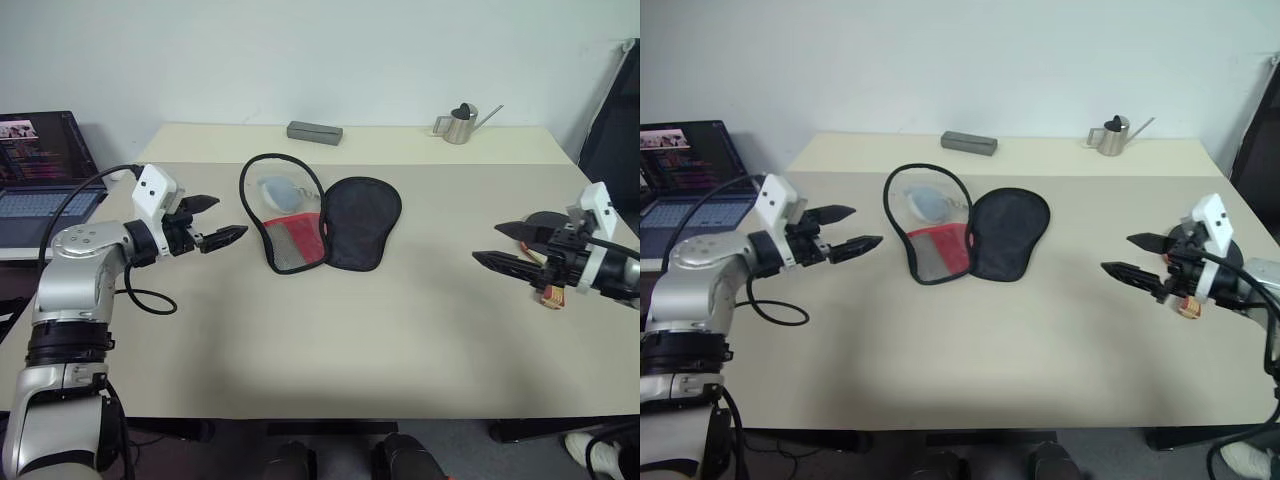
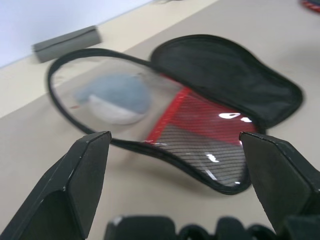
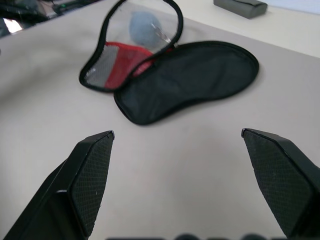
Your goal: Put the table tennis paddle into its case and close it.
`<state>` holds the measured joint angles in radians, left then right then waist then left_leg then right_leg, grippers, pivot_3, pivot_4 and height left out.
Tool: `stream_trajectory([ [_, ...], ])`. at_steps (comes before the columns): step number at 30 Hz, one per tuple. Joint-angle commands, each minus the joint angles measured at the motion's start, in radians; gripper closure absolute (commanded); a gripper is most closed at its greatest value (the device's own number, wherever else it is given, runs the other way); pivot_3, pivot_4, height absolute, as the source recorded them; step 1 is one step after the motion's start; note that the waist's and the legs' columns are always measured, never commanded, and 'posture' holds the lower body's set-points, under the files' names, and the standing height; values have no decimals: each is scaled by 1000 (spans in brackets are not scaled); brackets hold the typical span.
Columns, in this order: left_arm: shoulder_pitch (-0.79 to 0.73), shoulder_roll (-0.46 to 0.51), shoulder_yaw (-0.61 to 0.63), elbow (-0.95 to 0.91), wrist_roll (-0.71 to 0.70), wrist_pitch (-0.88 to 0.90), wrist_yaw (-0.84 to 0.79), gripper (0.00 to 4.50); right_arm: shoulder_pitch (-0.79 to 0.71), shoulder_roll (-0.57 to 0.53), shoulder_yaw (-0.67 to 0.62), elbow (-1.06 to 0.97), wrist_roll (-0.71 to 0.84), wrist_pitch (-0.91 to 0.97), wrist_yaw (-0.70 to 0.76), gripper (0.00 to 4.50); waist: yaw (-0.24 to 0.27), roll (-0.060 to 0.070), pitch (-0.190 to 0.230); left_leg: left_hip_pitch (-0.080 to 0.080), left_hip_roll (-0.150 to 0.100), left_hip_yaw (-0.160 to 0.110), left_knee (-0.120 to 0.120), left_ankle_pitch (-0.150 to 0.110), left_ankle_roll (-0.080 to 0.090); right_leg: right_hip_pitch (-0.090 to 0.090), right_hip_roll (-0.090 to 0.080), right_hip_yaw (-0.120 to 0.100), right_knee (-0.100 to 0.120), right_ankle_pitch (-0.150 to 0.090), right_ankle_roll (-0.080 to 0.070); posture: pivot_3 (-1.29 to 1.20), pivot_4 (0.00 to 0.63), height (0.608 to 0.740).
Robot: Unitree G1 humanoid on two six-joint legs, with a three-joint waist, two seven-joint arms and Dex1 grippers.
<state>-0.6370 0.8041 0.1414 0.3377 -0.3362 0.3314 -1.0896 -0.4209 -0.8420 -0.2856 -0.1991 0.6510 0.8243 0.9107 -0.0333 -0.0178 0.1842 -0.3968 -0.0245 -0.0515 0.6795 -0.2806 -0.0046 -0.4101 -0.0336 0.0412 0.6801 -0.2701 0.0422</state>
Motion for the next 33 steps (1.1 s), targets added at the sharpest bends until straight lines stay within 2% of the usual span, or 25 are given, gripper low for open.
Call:
stream_trajectory([
  [1, 1, 34, 9, -33, -19, -39, -74, 0, -77, 20, 14, 9, 38, 47, -37, 15, 2, 0, 0, 0, 0, 0, 0, 0, 0, 0, 0, 0, 0, 0, 0, 0, 150, 740],
  [8, -57, 31, -21, -19, -12, -29, -144, 0, -253, 120, 117, 104, 44, 209, -153, 15, 3, 0, 0, 0, 0, -1, 0, 0, 0, 0, 0, 0, 0, 0, 0, 0, 150, 740],
  [13, -105, 36, -41, 33, -11, -29, -192, 0, -372, 223, 190, 227, -2, 228, -216, 15, 0, 0, 0, -1, 0, 0, 0, 0, 0, -2, 0, 0, 0, 0, 0, 0, 150, 740],
  [22, -143, 30, -63, 51, 7, -45, -218, 0, -448, 367, 383, 543, -296, -73, -276, 15, 0, 0, 0, -4, 0, 1, 0, 0, 0, -6, 0, 0, 1, 0, 0, 0, 150, 740],
  [27, -160, 20, -73, 64, 14, -53, -220, 0, -491, 443, 369, 689, -359, -169, -301, 15, -2, 0, 0, -5, 0, 2, 0, 0, 0, -8, 0, 0, 1, 0, 0, 0, 150, 740],
  [33, -186, 8, -86, 89, 19, -61, -236, 0, -562, 516, 329, 834, -363, -193, -311, 15, -7, 0, 0, -5, 0, 3, -1, 0, -1, -9, 0, 1, 2, 0, 0, 0, 150, 740],
])
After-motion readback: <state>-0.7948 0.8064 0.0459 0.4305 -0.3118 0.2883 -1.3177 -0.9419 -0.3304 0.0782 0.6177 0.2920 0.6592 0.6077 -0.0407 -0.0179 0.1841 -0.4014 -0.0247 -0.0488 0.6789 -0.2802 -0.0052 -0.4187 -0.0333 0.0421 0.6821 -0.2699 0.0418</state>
